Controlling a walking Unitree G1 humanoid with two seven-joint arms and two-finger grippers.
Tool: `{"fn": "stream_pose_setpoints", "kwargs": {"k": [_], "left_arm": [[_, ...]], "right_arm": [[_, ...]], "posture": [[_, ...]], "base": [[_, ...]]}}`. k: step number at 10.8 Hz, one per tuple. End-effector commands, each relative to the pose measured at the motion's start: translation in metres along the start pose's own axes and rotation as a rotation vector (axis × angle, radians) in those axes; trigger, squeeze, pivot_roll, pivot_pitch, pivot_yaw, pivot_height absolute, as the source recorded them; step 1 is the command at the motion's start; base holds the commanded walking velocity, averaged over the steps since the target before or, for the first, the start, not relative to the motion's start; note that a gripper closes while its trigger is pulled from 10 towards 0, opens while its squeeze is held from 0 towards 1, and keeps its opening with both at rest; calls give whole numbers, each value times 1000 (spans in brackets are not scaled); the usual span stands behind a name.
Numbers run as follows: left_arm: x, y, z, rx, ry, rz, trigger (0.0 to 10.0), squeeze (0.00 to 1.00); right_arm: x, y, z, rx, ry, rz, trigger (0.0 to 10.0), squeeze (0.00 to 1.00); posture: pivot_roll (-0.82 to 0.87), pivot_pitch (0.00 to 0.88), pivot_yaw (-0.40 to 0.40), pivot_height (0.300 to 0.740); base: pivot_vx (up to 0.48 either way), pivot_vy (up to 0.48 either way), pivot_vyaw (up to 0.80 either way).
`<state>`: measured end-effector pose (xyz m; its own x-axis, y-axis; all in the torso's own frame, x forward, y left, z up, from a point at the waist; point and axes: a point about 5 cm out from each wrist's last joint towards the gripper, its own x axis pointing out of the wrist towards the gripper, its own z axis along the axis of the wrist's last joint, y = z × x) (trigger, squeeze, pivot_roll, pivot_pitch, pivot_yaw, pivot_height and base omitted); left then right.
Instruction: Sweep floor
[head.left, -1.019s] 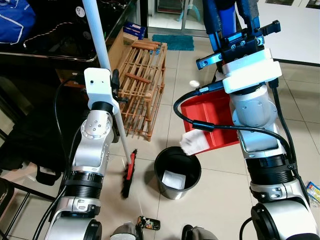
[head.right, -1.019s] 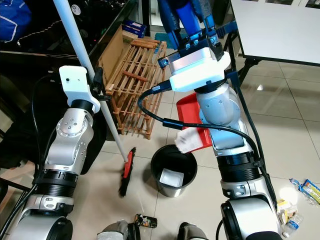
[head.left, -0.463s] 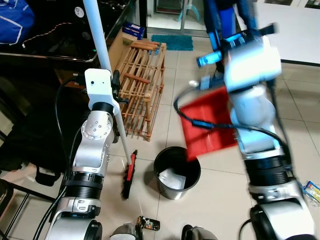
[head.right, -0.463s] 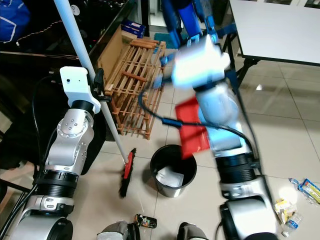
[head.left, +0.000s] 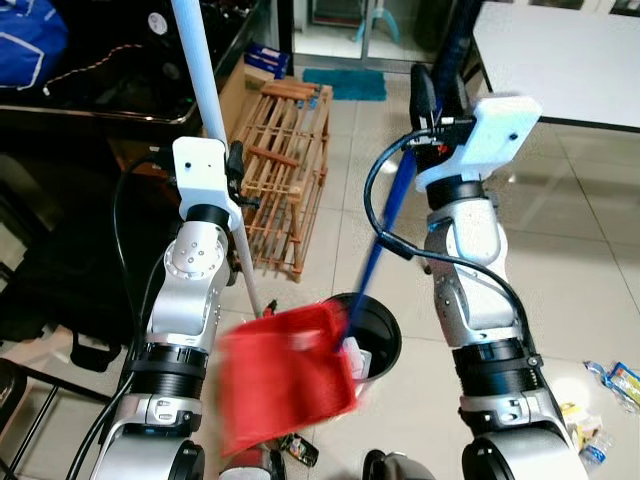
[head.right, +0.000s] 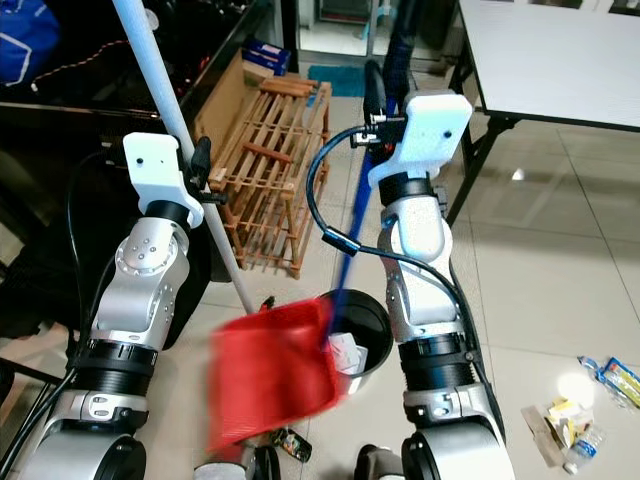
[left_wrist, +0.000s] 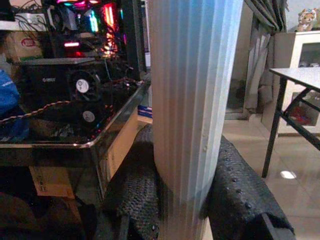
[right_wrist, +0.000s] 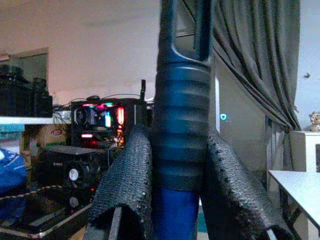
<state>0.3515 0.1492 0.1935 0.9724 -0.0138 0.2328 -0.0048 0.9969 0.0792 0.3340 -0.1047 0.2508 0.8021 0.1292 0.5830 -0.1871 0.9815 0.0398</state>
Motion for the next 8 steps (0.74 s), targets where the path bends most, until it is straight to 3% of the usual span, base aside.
{"fn": "stream_pose_setpoints", "kwargs": {"k": [1, 4, 6, 7, 8], "left_arm": [[2, -2, 15, 9, -79, -18, 10000, 0], [2, -1, 15, 15, -77, -19, 10000, 0], [2, -1, 13, 18, -70, -20, 10000, 0], [1, -1, 11, 20, -65, -21, 10000, 0], [1, -2, 11, 19, -64, -21, 10000, 0]], "right_arm": [[4, -7, 11, 5, -30, -33, 10000, 0], [1, -11, 8, -7, -8, -46, 10000, 0], [0, -22, 6, -74, 6, -97, 10000, 0], [-1, -35, 2, -215, 27, -118, 10000, 0], [-4, -44, 2, -287, 17, -116, 10000, 0]], "posture": [[-22, 90, 9, 740], [-22, 87, 11, 740], [-22, 87, 11, 740], [-22, 87, 11, 740], [-21, 81, 10, 740]], "base": [[0, 0, 0], [0, 0, 0], [0, 0, 0], [0, 0, 0], [0, 0, 0]]}}
